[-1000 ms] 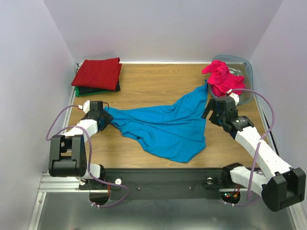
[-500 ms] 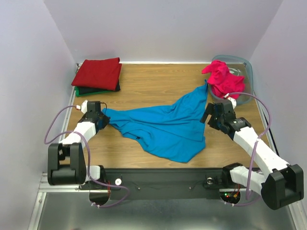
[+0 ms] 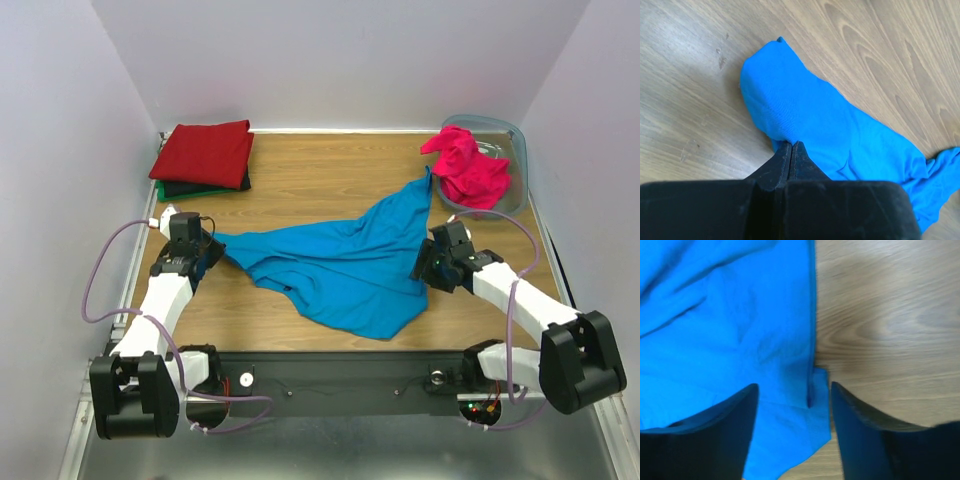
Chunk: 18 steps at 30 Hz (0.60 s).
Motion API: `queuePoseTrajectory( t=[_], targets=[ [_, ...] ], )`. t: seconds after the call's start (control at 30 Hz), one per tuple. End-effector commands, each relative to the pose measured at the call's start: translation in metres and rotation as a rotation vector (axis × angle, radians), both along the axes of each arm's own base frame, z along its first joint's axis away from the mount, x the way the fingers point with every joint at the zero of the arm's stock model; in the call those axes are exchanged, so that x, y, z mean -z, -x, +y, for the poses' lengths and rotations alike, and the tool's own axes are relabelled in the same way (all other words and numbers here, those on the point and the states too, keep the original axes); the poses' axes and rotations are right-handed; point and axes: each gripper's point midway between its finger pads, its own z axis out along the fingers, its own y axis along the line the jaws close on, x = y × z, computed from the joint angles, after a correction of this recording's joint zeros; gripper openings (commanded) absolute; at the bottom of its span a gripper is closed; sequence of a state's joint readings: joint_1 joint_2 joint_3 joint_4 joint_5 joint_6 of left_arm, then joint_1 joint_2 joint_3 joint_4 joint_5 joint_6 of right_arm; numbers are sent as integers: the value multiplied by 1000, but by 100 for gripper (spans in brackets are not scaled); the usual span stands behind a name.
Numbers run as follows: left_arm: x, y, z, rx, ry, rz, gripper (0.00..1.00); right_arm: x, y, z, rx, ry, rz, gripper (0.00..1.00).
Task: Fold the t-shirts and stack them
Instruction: Flatten the tshirt out
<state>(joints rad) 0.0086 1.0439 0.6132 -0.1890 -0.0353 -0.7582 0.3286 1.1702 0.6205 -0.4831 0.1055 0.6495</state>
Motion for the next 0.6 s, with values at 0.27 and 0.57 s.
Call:
queuePoseTrajectory(
  t=[0.27, 0.57],
  targets=[
    [-14, 3, -1, 26, -7, -35, 0, 6, -5, 34, -52, -62, -20, 56],
    [-13, 3, -2, 31, -2, -35, 0, 15, 5, 32, -48, -56, 8, 53]
  ],
)
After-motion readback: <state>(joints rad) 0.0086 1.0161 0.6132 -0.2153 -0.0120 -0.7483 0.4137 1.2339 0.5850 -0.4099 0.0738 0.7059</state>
